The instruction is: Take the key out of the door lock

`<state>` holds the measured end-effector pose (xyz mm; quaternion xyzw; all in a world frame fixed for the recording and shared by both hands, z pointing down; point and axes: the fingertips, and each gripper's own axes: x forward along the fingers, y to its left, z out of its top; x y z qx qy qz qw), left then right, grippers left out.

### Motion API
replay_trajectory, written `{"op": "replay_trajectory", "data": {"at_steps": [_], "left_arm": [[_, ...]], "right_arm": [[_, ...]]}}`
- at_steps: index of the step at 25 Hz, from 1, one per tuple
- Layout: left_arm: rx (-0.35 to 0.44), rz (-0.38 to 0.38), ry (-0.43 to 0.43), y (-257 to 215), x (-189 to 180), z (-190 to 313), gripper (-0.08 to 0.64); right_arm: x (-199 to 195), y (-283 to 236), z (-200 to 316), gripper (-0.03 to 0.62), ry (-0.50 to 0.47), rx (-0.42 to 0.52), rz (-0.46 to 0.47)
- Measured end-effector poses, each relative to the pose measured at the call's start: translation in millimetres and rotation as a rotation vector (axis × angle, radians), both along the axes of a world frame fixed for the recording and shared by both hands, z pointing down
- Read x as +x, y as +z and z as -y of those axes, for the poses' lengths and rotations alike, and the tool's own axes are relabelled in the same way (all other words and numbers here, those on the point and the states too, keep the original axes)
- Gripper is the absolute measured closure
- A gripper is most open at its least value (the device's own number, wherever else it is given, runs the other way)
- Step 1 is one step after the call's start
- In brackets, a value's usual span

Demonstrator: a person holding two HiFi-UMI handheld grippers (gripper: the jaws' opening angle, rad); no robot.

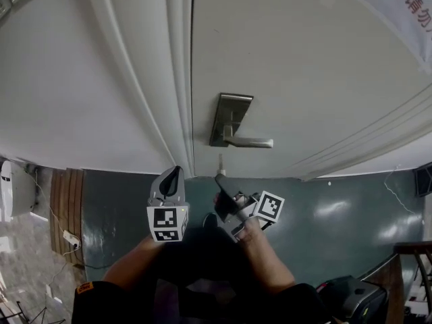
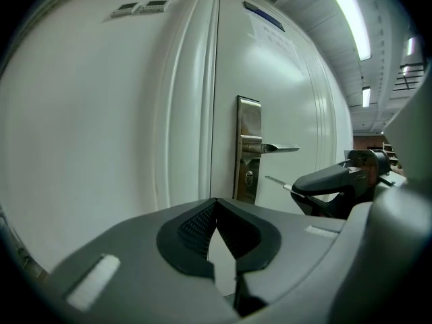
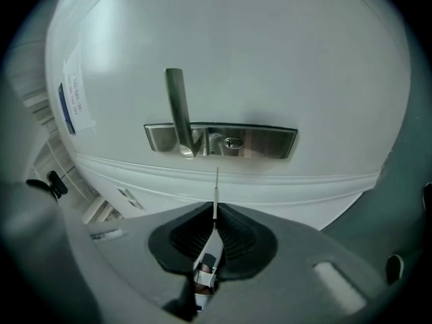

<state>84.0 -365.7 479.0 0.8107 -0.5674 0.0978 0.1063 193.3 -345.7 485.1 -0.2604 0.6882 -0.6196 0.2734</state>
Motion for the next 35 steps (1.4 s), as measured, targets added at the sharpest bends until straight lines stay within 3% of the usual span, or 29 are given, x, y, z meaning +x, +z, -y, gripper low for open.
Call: {"op": "replay_trajectory", "data": {"at_steps": [6,12,21,29,35], "left_arm": [[0.024,-0.012,0.054,-11,-2,-21,0.541],[0.060,-0.034,0.117,-24,-22,-50,0.541],[0.111,-0.064,0.269,-34,-74,-129,0.541],[0.031,-0.141,0.308,-18,-108,-195,0.541],[0.053,-0.113,0.341,-26,-106,-235,0.541]], "right_arm": [[5,-18,-29,0.577,0.092,0.116,-0.161],[-10,-37,-65,0.577,0.179,0.253,-0.512],[-63,-47,-147,0.577,0.330,0.268,-0.846],[-95,-65,-232,0.577,0.390,0.274,-1.065],[-99,-53,-280,0.577,0.415,0.278,-1.112]]}}
